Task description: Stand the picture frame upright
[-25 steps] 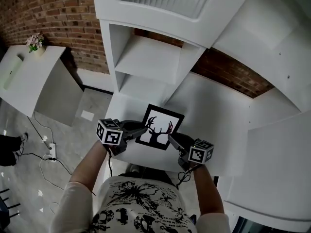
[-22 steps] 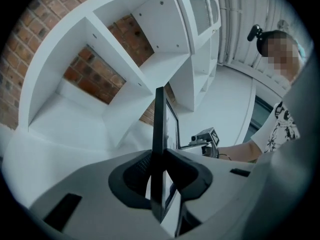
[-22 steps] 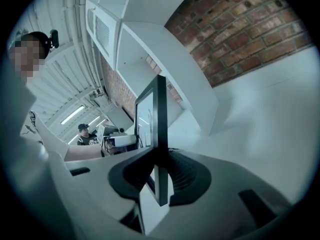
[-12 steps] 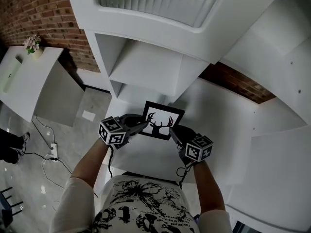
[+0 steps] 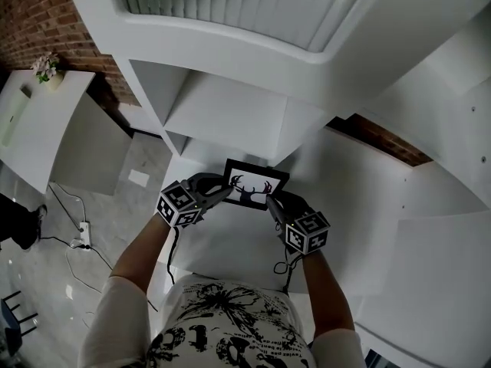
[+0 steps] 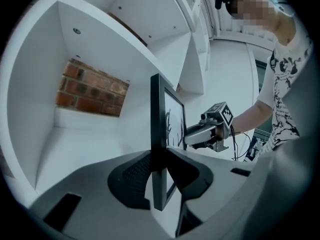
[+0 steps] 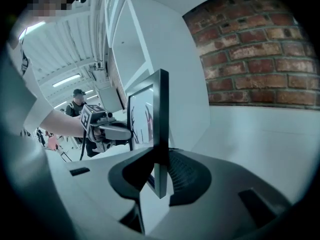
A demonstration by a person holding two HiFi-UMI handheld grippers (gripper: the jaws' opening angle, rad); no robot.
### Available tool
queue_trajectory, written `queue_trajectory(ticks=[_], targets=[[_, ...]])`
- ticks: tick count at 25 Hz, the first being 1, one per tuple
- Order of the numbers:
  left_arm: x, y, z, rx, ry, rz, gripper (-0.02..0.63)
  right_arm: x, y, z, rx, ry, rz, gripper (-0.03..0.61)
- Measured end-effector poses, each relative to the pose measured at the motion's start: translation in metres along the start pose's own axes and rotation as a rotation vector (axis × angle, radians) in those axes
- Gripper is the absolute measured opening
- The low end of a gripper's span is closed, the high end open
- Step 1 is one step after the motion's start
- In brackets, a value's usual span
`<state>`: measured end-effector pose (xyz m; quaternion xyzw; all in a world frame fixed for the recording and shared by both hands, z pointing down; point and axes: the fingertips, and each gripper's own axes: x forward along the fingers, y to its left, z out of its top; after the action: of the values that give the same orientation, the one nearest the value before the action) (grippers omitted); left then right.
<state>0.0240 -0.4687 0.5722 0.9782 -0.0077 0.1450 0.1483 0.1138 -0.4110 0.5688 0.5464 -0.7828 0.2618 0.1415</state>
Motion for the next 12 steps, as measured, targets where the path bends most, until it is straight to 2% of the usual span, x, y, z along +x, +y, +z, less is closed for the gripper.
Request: queue_trajectory(ticks=[12], targets=[[0.013,0.031,-0.009,0.118,0.096,0.024,0.107,0.029,-0.018,-0.005,-0.067,0.061,-0.085,0.094]])
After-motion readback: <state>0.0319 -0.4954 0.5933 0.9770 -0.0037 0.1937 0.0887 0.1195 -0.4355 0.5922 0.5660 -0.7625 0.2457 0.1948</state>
